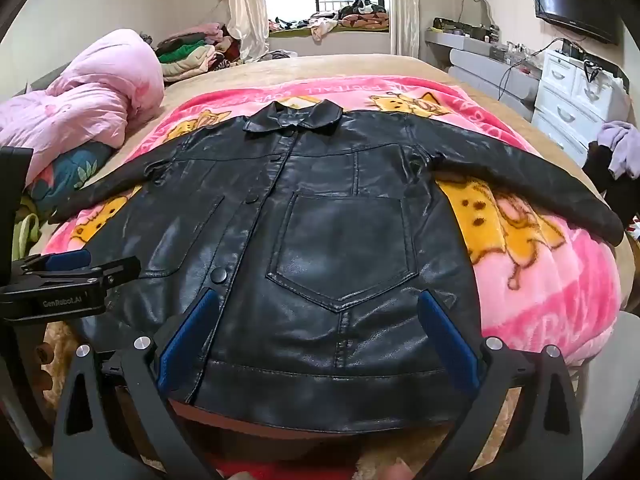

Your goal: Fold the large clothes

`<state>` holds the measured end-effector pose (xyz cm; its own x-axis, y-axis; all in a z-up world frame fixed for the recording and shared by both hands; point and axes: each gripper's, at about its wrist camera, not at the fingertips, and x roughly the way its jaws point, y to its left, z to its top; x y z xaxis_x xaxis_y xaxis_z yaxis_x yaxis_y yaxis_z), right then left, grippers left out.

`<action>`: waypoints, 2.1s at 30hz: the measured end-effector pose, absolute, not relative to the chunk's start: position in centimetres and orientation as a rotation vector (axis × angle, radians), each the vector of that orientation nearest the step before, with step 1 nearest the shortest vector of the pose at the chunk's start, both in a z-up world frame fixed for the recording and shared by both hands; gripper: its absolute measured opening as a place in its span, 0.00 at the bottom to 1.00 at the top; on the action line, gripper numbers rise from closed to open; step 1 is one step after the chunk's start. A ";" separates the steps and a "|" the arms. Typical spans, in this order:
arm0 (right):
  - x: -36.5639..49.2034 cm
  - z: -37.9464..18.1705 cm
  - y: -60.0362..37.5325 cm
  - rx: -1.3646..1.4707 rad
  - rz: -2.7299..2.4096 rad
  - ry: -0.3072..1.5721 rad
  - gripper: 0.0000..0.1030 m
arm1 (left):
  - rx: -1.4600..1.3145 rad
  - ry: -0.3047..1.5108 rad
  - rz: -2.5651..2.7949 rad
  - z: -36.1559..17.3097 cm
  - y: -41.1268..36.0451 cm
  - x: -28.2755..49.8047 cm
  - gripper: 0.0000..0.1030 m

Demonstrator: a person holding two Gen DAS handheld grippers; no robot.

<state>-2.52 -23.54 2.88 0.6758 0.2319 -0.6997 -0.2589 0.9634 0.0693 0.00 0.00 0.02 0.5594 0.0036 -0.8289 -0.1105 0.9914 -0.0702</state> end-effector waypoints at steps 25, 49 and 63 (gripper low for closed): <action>-2.6 3.4 -23.3 -0.053 0.274 0.778 0.96 | -0.111 0.959 0.063 0.9 -0.3 0.3 0.91; -2.8 3.9 -22.7 -0.084 0.284 0.767 0.96 | -0.098 0.946 0.066 1.5 -0.1 0.4 0.91; -2.8 4.0 -22.6 -0.087 0.286 0.766 0.96 | -0.090 0.941 0.067 1.6 -0.3 0.4 0.91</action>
